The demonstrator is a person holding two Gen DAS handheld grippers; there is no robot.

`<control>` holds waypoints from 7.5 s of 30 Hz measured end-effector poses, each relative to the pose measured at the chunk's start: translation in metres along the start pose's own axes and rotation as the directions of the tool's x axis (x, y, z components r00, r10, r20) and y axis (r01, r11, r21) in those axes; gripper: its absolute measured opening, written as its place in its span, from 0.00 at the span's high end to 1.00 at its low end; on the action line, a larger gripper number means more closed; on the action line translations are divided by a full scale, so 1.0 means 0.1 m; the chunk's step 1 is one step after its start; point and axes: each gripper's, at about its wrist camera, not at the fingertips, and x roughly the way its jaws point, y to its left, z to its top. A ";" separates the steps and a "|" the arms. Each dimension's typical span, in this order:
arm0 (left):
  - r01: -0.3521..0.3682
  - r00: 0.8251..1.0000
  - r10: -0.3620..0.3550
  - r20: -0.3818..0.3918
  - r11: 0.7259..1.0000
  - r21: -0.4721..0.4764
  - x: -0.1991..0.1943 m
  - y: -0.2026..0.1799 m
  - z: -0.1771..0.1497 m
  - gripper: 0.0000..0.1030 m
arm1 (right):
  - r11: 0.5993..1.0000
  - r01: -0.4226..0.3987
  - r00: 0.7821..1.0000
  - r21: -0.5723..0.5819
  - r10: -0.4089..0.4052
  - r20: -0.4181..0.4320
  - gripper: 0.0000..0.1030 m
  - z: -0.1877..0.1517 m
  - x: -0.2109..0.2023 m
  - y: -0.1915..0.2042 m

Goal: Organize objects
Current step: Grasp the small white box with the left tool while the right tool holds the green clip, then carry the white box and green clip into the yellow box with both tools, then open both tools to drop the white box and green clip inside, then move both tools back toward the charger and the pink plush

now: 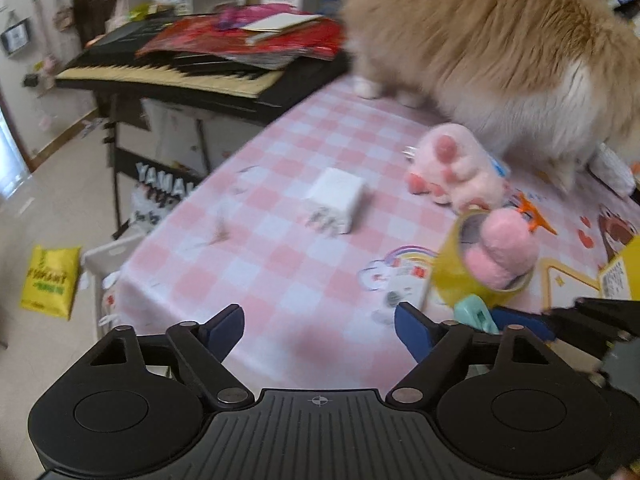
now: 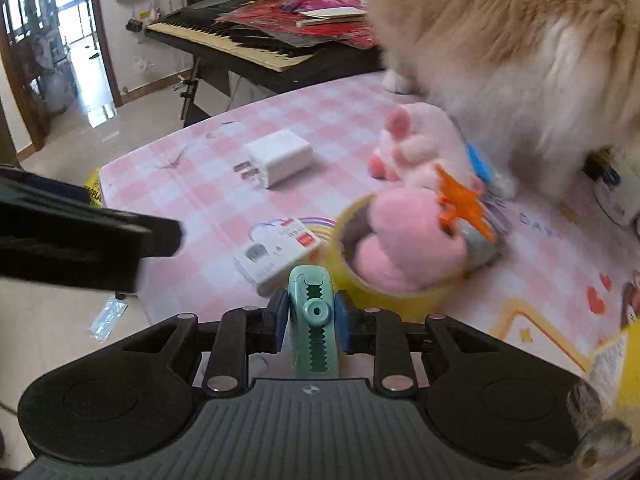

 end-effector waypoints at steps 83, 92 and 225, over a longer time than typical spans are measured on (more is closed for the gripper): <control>0.604 0.759 -0.605 -0.240 0.516 0.608 -1.39 -1.50 -1.08 0.73 | 0.528 0.504 0.817 0.683 -0.549 -0.178 0.77 -1.90 -2.35 0.34; 0.599 0.745 -0.630 -0.218 0.488 0.635 -1.46 -1.87 -1.11 0.73 | 0.530 0.508 0.816 0.678 -0.549 -0.182 0.77 -1.99 -2.45 -0.02; 0.172 0.977 -0.200 0.069 0.939 0.298 -0.97 0.50 -0.68 0.21 | 0.826 0.421 0.901 0.376 -0.430 -0.063 0.27 -0.67 -1.29 1.09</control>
